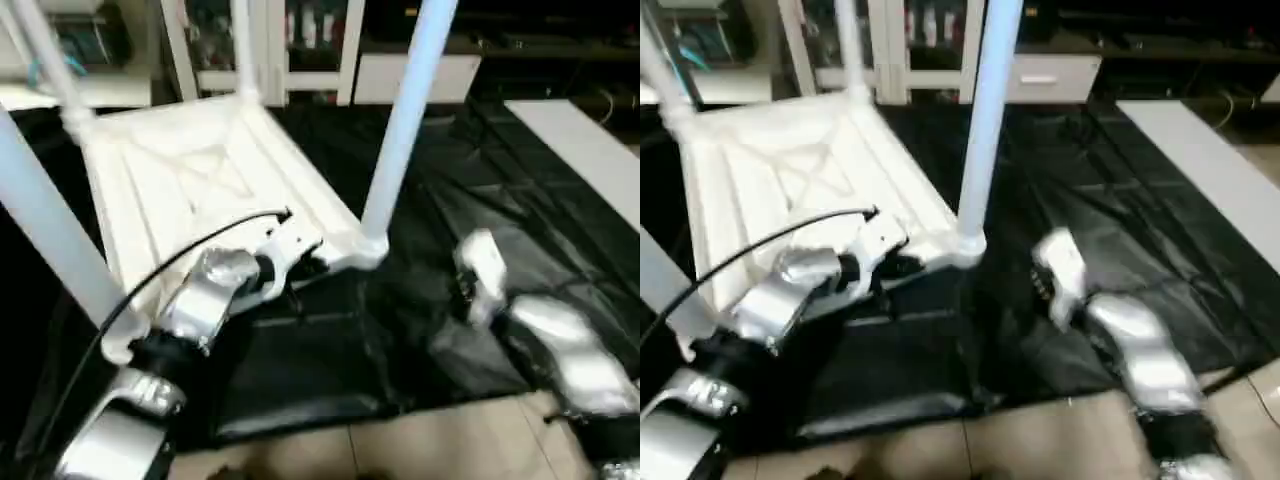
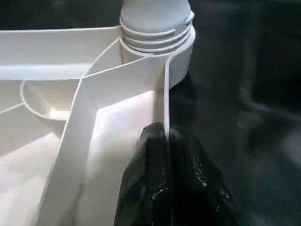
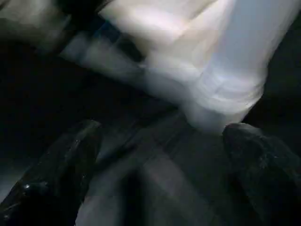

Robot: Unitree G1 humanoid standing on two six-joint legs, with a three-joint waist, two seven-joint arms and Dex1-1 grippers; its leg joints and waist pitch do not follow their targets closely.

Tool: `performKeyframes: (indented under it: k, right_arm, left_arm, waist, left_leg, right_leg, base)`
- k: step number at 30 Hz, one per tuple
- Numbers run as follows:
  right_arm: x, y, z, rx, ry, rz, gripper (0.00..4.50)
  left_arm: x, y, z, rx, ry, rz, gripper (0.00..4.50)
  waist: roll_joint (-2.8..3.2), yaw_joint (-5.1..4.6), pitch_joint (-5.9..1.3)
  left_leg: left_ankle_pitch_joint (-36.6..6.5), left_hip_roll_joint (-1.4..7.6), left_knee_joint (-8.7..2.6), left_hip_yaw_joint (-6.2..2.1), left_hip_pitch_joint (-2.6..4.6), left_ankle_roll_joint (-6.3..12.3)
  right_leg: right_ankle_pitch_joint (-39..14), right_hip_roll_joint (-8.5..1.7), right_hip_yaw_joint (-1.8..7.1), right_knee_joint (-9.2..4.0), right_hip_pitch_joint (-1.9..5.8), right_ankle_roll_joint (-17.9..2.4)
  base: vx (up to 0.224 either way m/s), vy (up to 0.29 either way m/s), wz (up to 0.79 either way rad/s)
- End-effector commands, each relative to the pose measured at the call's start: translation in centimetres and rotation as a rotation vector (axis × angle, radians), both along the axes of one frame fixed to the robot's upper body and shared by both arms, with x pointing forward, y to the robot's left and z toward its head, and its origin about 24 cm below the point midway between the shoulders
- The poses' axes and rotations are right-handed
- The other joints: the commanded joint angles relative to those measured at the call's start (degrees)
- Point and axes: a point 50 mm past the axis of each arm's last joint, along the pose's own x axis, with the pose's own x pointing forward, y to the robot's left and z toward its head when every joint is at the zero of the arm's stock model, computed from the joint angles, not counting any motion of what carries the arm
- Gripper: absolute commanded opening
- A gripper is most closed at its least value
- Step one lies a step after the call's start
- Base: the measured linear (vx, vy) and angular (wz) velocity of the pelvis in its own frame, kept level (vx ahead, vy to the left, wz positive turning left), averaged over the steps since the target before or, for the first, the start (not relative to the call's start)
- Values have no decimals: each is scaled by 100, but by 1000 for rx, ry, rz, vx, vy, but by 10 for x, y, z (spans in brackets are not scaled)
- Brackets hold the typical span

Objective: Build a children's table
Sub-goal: Rotate leg to tighten

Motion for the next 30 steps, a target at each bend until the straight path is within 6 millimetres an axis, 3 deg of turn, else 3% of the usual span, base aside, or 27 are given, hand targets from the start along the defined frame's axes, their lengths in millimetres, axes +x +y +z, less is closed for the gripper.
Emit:
performKeyframes:
  k: [1,2,3,4,7,8,9,11,13,14,15,18,19,24,25,27,28,30]
  right_arm:
    - [-1,0,7,16,7,45,444]
    - [1,-3,10,22,2,23,444]
    - [3,-4,12,27,-3,13,444]
    - [3,-4,12,28,-3,13,444]
    - [6,1,15,59,20,50,444]
    - [6,1,15,59,20,50,444]
    - [7,4,15,56,35,78,444]
    - [8,5,15,50,39,87,444]
    - [15,13,13,1,16,122,444]
    - [17,15,12,2,23,132,444]
    - [18,16,12,5,32,145,444]
    - [21,22,11,-13,40,183,444]
    - [22,23,10,-17,46,198,444]
    - [29,28,6,-48,64,258,444]
    - [31,30,5,-53,64,260,417]
    - [33,31,4,-54,64,260,406]
    - [34,33,4,-54,64,278,397]
    - [34,34,4,-61,70,300,373]
  left_arm:
    - [-12,-2,-14,21,101,-91,0]
    - [-18,-1,-12,17,119,-167,0]
    - [-20,-1,-11,19,127,-198,0]
    - [-21,-1,-11,19,128,-208,0]
    - [-32,-3,-7,0,179,-356,0]
    - [-32,-3,-7,0,179,-356,0]
    - [-33,-4,-6,6,194,-380,0]
    - [-33,-5,-6,10,198,-384,0]
    - [-35,-7,-3,31,220,-418,0]
    - [-35,-7,-3,35,221,-424,0]
    - [-35,-7,-3,41,220,-426,0]
    - [-39,-4,-4,51,231,-438,0]
    - [-40,-3,-4,52,236,-441,0]
    - [-40,0,-4,60,239,-435,0]
    - [-40,0,-4,62,239,-435,0]
    - [-40,0,-3,62,239,-437,0]
    - [-40,-1,-3,66,240,-441,0]
    - [-40,-2,-4,69,243,-444,0]
  waist:
    - [-61,1,-341]
    - [-66,-11,-346]
    - [-29,-33,-348]
    - [-49,-40,-358]
    - [-33,-24,-376]
    - [-19,0,-384]
    - [-67,9,-384]
    - [-51,44,-382]
    - [-132,65,-381]
    - [-108,63,-368]
    - [-122,66,-371]
    - [-144,98,-379]
    - [-176,105,-383]
    - [-170,99,-395]
    - [-146,90,-404]
    - [-158,89,-404]
    - [-112,94,-410]
    - [-99,86,-416]
  left_leg:
    - [-1513,28,-396,14,65,355]
    - [-1534,12,-402,10,59,319]
    - [-1576,17,-414,0,63,266]
    - [-1634,20,-408,4,86,224]
    - [-1521,23,-396,22,110,229]
    - [-1446,32,-380,39,149,241]
    - [-1398,29,-374,49,148,269]
    - [-1259,37,-376,46,130,287]
    - [-1232,30,-374,48,117,288]
    - [-1343,26,-381,40,106,211]
    - [-1384,32,-385,36,114,192]
    - [-1351,33,-384,31,115,149]
    - [-1281,31,-382,29,104,149]
    - [-1179,23,-366,35,112,144]
    - [-1142,19,-360,38,114,147]
    - [-1140,16,-358,41,116,144]
    - [-1139,14,-358,35,117,145]
    - [-1126,14,-358,33,118,146]
  right_leg:
    - [-1717,-161,132,-453,308,-963]
    - [-1806,-164,122,-467,306,-936]
    - [-1837,-165,121,-470,291,-926]
    - [-1799,-153,120,-470,276,-938]
    - [-1432,-136,127,-423,273,-1099]
    - [-1207,-124,133,-398,251,-1192]
    - [-1113,-113,130,-390,255,-1234]
    - [-945,-131,130,-353,282,-1297]
    - [-1046,-146,118,-347,299,-1282]
    - [-1373,-171,119,-372,286,-1192]
    - [-1439,-181,121,-383,287,-1166]
    - [-1411,-177,124,-368,290,-1099]
    - [-1338,-176,120,-350,302,-1109]
    - [-1099,-169,119,-320,305,-1184]
    - [-998,-166,118,-306,303,-1228]
    - [-946,-158,117,-305,312,-1258]
    - [-875,-155,117,-295,321,-1279]
    - [-738,-145,113,-286,331,-1318]
  base:
    - [0,0,0]
    - [0,0,0]
    - [0,0,0]
    - [0,0,0]
    - [0,0,0]
    - [0,0,0]
    - [0,0,0]
    - [0,0,0]
    - [0,0,0]
    - [0,0,0]
    - [0,0,0]
    - [0,0,0]
    - [0,0,0]
    - [0,0,0]
    - [0,0,0]
    - [0,0,0]
    - [0,0,0]
    - [0,0,0]
